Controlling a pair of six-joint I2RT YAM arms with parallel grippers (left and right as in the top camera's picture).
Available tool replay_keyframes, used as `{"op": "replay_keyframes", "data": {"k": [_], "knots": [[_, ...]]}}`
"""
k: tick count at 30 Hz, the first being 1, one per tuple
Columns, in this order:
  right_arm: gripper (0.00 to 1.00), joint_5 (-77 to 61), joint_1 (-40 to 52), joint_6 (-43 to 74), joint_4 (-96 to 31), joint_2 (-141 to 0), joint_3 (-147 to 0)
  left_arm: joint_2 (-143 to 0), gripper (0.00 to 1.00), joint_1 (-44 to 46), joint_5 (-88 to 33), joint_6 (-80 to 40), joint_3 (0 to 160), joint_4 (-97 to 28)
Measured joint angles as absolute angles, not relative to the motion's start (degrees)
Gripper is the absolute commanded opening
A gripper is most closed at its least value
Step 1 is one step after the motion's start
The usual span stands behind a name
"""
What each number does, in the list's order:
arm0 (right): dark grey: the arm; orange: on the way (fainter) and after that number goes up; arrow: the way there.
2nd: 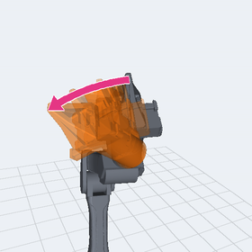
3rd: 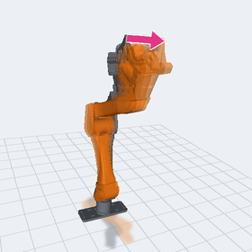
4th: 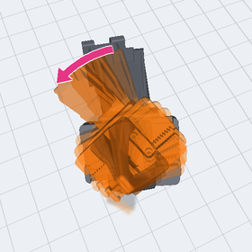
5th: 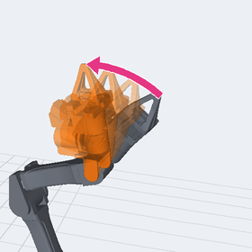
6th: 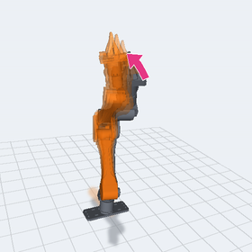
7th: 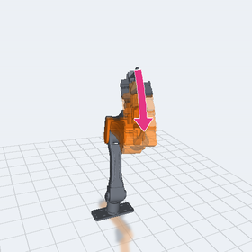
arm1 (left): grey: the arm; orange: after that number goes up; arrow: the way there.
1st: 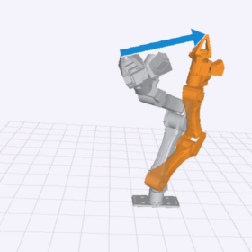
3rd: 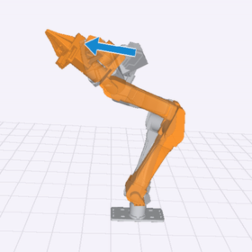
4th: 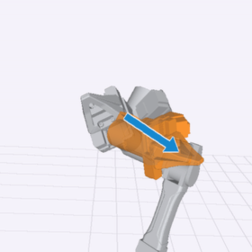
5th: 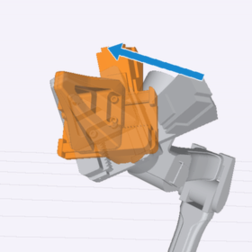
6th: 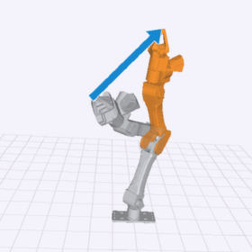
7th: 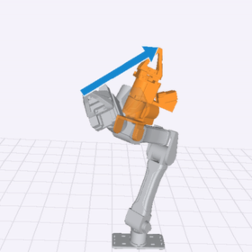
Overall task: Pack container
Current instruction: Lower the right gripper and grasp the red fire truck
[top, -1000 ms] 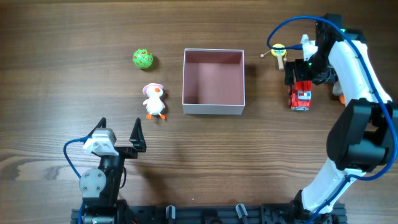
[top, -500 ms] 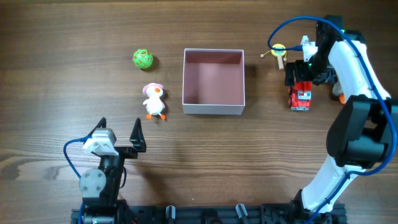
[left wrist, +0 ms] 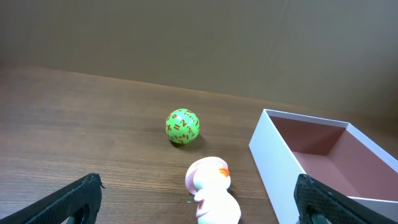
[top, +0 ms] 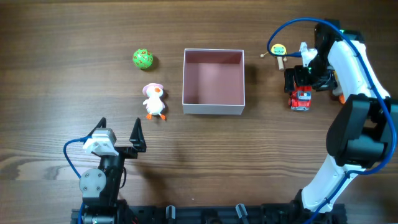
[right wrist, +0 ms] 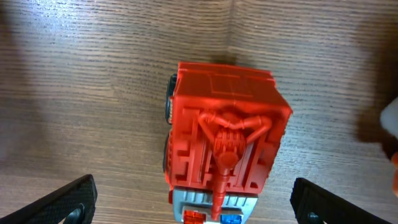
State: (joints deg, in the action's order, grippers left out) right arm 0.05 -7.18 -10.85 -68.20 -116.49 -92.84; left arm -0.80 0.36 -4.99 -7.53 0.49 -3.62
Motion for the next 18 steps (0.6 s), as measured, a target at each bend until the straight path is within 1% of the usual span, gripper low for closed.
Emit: {"op": "replay_keyframes", "data": {"k": [18], "knots": [[1.00,-1.5,-7.2,-10.9,-69.1,-116.5,-92.8,-0.8,1.00,0.4,-5.0,-7.5,0.5,-3.6]]}}
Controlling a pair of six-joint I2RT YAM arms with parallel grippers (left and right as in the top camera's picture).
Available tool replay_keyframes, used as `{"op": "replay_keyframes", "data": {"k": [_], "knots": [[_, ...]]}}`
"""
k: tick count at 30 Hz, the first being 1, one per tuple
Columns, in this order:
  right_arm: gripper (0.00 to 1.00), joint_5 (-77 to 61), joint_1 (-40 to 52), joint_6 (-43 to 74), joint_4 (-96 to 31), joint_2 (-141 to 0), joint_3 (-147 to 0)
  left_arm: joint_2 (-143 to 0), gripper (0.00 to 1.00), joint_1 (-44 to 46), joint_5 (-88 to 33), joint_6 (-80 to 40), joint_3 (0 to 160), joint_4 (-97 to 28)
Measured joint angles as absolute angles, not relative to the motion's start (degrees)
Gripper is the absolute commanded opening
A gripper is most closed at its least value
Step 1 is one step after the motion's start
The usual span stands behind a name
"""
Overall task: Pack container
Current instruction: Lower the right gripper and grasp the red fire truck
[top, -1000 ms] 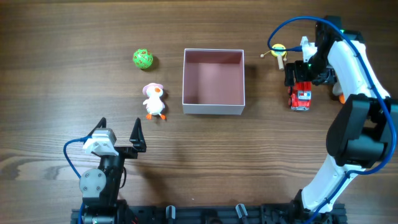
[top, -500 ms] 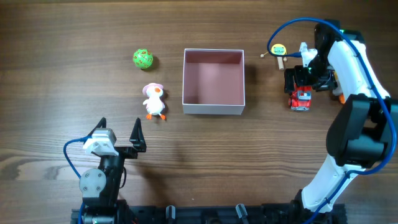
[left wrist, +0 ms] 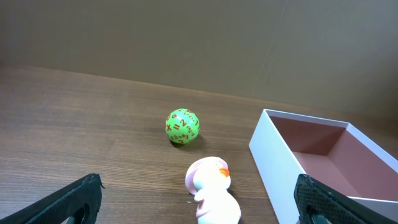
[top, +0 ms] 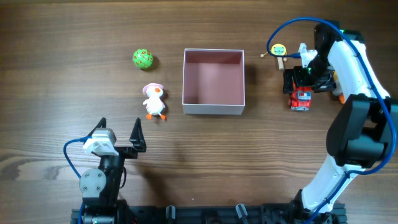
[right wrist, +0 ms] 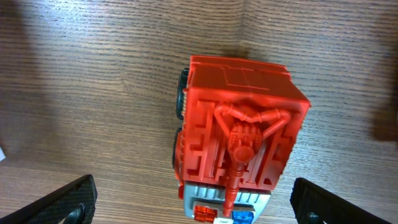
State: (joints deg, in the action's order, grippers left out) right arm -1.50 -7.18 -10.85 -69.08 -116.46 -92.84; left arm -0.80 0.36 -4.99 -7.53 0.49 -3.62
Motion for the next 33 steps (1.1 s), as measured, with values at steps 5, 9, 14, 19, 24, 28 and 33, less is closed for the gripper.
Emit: {"op": "replay_keyframes", "data": {"k": [5,9,14,19,24,28,33], "knots": [[1.00,-1.5,-7.2,-10.9,-68.8,-116.5,-92.8,-0.8,1.00,0.4,-5.0,-7.5,0.5,-3.6],[1.00,-1.5,-7.2,-11.0,-68.4,-116.5,-92.8,-0.8,1.00,0.4,-5.0,-7.5,0.5,-3.6],[1.00,-1.5,-7.2,-11.8,-66.8,-116.5,-92.8,-0.8,1.00,0.4,-5.0,-7.5,0.5,-3.6],[1.00,-1.5,-7.2,-12.3,-66.0,-116.5,-92.8,-0.8,1.00,0.4,-5.0,-7.5,0.5,-3.6],[1.00,-1.5,-7.2,-12.4,-64.4,-116.5,-92.8,-0.8,1.00,0.4,-5.0,-7.5,0.5,-3.6],[1.00,-1.5,-7.2,-12.4,-64.4,-117.1,-92.8,-0.8,1.00,0.4,-5.0,-7.5,0.5,-3.6],[1.00,-1.5,-7.2,-13.5,-64.4,-118.3,-92.8,-0.8,1.00,0.4,-5.0,-7.5,0.5,-3.6]]}}
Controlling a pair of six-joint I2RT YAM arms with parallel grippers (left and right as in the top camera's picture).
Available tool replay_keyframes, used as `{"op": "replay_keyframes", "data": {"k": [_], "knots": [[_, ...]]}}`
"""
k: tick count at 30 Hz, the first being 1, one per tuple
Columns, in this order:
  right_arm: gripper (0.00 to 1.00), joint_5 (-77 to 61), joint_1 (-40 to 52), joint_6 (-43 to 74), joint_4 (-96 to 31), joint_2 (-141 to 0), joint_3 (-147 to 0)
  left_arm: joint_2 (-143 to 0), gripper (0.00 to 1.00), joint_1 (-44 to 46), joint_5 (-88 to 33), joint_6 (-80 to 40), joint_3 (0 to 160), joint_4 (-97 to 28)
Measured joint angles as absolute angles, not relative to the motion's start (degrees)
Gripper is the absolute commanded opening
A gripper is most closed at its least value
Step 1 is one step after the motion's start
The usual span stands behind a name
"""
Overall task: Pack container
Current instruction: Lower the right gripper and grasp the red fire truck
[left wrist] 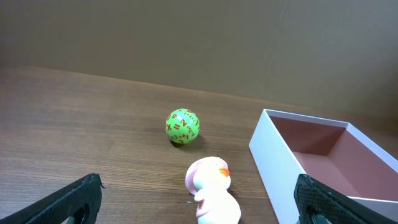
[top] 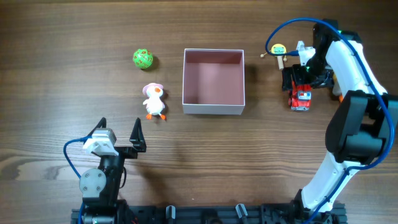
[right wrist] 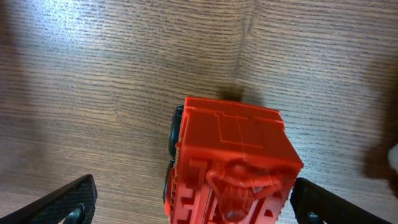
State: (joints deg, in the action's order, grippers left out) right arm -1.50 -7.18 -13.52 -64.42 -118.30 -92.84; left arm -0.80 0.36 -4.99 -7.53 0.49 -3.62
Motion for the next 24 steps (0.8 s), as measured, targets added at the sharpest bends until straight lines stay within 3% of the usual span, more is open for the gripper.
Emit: {"op": "replay_keyframes", "data": {"k": [18,24], "knots": [[0.98,-1.5,-7.2,-14.3,-61.0,-118.3,-88.9,-0.8,1.00,0.4,-5.0,-7.5,0.5,-3.6],[0.84,-1.5,-7.2,-14.5,-60.6,-118.3,-88.9,-0.8,1.00,0.4,-5.0,-7.5,0.5,-3.6]]}}
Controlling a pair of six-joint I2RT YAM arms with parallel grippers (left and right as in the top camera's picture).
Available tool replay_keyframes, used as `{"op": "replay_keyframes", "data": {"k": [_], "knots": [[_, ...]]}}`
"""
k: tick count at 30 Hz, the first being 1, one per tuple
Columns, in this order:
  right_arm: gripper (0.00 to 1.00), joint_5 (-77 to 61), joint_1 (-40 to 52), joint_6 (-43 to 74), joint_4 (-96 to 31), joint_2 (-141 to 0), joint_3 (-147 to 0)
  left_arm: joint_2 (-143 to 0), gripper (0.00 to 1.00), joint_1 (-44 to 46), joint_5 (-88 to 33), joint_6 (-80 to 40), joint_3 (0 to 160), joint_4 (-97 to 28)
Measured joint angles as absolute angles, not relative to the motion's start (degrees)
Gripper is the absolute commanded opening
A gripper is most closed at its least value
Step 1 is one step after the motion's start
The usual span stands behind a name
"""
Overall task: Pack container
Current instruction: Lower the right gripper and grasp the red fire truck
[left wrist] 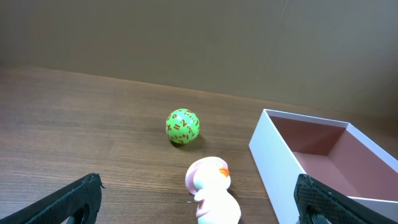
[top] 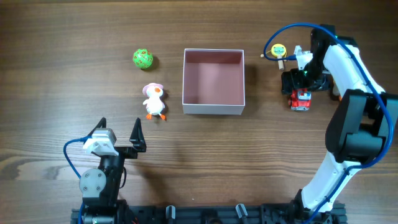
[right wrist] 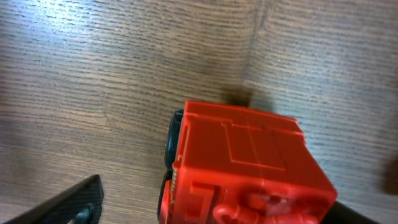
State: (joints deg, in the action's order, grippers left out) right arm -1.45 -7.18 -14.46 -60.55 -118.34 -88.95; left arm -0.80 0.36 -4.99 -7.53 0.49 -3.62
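A red toy fire truck (top: pixel 301 99) stands on the table right of the white box with a pink inside (top: pixel 213 109). My right gripper (top: pixel 301 86) hangs open right over it. In the right wrist view the truck (right wrist: pixel 249 168) fills the lower middle, one finger (right wrist: pixel 78 204) shows left of it, and the other is mostly hidden behind it. A green ball (top: pixel 142 59) and a pink-and-white duck (top: pixel 153 101) lie left of the box. My left gripper (top: pixel 119 129) rests open at the front left, facing the duck (left wrist: pixel 211 193), the ball (left wrist: pixel 183 126) and the box wall (left wrist: pixel 273 162).
A small yellow toy on a stick (top: pixel 278 50) lies behind the truck, next to a white piece (top: pixel 298 53). An orange item (top: pixel 341 96) peeks out beside the right arm. The right arm's blue cable (top: pixel 280 31) loops over that corner.
My right gripper has come closer to the fire truck; the truck looks larger and sits lower right in the wrist view. The left arm and the other toys have not moved.
The right gripper was open above the fire truck with its whole top in view. It then shifted slightly, later sat over the truck's plain end, and now is nearer still, fingers either side. The left gripper stayed open and still throughout.
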Motion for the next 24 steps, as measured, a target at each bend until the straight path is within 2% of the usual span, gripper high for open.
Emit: {"op": "replay_keyframes", "data": {"k": [8,12,24], "knots": [[0.81,-1.4,-7.2,-14.7,-59.3,-118.3,-88.9,-0.8,1.00,0.4,-5.0,-7.5,0.5,-3.6],[0.70,-1.4,-7.2,-14.7,-59.0,-118.3,-88.9,-0.8,1.00,0.4,-5.0,-7.5,0.5,-3.6],[0.55,0.7,-7.2,-14.9,-58.7,-118.3,-88.9,-0.8,1.00,0.4,-5.0,-7.5,0.5,-3.6]]}}
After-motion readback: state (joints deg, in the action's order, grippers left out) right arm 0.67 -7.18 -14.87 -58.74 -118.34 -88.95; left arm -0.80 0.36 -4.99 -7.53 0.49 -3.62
